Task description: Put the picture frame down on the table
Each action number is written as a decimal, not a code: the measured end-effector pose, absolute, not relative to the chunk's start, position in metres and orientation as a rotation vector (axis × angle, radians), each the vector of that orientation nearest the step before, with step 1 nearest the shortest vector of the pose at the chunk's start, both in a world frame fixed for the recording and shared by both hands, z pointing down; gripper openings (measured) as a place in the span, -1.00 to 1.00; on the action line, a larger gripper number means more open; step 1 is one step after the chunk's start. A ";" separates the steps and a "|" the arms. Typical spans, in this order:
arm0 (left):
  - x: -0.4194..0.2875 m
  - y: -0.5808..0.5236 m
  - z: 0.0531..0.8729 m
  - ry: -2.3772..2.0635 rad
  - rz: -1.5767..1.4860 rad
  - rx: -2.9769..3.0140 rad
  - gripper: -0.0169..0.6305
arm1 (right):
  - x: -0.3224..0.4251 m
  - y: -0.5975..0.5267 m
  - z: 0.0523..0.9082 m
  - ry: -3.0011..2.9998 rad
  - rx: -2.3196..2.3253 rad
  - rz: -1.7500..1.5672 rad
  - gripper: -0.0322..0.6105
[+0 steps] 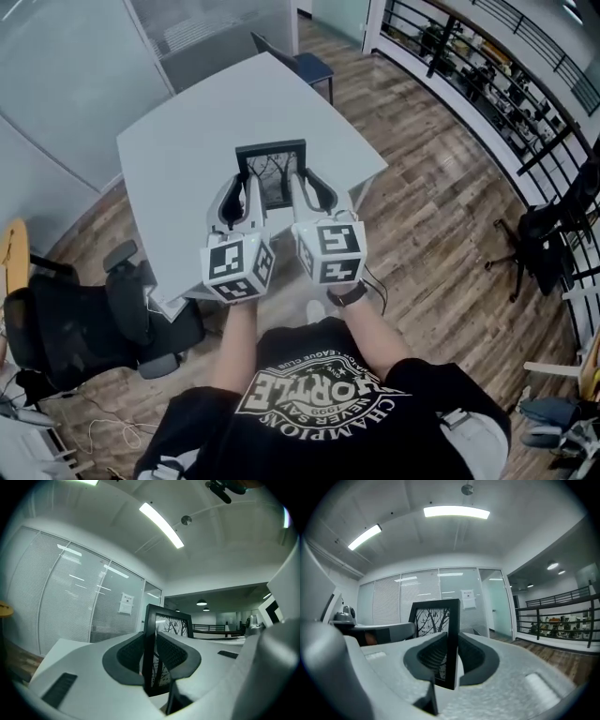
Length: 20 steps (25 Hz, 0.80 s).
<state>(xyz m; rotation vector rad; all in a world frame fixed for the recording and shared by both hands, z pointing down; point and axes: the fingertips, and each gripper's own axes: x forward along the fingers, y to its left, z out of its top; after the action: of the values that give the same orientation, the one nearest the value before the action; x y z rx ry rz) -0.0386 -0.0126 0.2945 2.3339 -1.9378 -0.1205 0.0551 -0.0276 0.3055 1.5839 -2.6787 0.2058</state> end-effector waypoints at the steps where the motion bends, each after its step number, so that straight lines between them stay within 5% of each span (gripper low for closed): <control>1: -0.036 -0.020 0.296 -1.941 -0.114 2.326 -0.72 | 0.058 -0.037 0.307 -2.684 1.573 0.219 -0.69; 20: -0.021 -0.140 0.342 -1.862 -0.049 2.289 -0.72 | 0.075 -0.158 0.350 -2.641 1.549 0.354 -0.69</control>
<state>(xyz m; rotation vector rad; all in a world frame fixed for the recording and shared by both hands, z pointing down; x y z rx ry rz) -0.0213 -0.1396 0.3415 2.2892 -1.8618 -0.0495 0.0746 -0.1576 0.3502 1.5491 -2.6412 0.3536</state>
